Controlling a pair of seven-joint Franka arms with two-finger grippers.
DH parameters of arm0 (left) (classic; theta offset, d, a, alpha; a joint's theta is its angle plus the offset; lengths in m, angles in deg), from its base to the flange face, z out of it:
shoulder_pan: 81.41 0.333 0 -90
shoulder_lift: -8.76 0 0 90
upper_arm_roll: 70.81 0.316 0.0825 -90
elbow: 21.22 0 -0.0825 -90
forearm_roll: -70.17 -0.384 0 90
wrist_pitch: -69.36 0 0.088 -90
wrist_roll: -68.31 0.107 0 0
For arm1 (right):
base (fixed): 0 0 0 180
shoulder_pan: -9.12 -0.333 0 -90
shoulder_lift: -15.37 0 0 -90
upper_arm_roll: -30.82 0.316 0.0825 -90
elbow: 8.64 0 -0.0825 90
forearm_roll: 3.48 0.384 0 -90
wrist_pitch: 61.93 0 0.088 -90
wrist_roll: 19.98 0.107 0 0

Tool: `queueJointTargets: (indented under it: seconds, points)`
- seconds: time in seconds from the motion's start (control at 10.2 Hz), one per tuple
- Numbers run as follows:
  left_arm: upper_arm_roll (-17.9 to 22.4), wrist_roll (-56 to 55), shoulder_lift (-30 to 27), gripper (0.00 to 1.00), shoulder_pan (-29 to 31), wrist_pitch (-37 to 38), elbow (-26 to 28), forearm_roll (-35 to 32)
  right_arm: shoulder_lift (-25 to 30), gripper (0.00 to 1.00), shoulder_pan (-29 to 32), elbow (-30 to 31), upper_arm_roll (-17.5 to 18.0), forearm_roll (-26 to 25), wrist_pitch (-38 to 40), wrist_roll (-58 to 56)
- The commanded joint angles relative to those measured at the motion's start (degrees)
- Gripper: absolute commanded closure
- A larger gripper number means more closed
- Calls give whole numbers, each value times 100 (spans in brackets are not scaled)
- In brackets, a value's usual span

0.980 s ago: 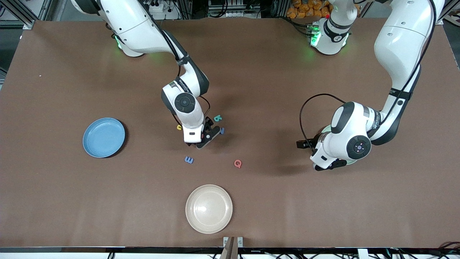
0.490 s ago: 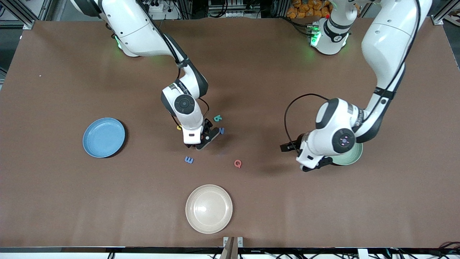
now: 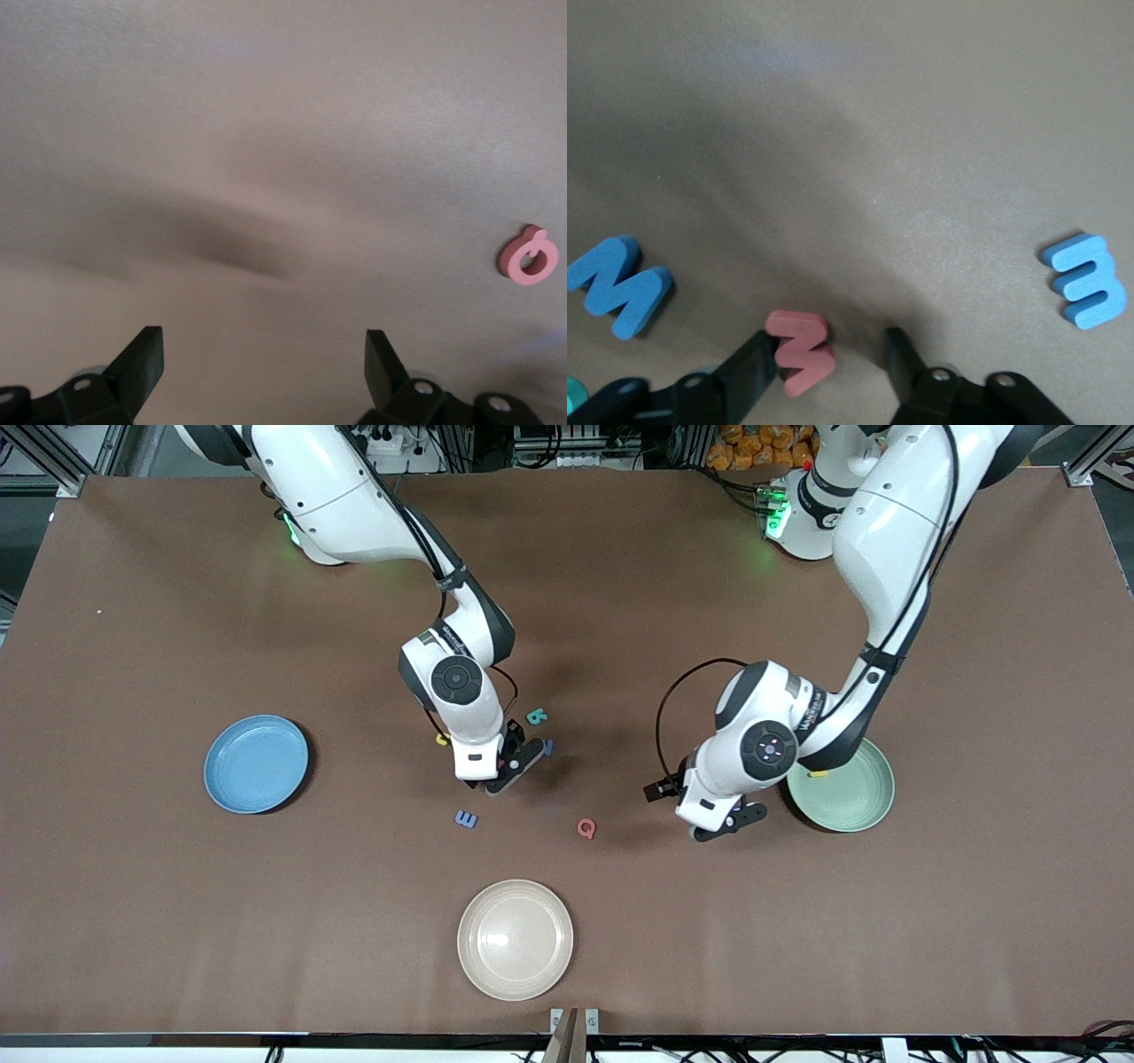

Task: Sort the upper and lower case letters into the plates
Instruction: 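Carry the pink letter toward the blue plate while the left gripper reaches M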

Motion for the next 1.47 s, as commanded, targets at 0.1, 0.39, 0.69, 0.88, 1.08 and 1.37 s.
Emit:
queueJointTargets:
  seconds: [0.1,0.39,0.69,0.88,1.08,1.37]
  points:
    - [436,-333,152,0,-524,-6,-306,69,-111,100,56,-20,29,-29,-50,19]
    - [436,-683,257,0,-682,-478,-341,87,37,100,65,-38,20,33,29,124]
    - [427,-870,345,0,-1182,-867,-402,87,362,100,310,-90,20,33,195,520]
    - [436,-800,363,0,-1551,-876,-463,69,643,100,591,-222,20,33,625,529]
    - [540,-730,538,0,-2051,-868,-805,-18,985,100,994,-214,-6,24,1177,694]
    - [1400,-457,871,0,-3097,-658,-1252,-273,1286,100,1689,-161,-172,-38,1995,958]
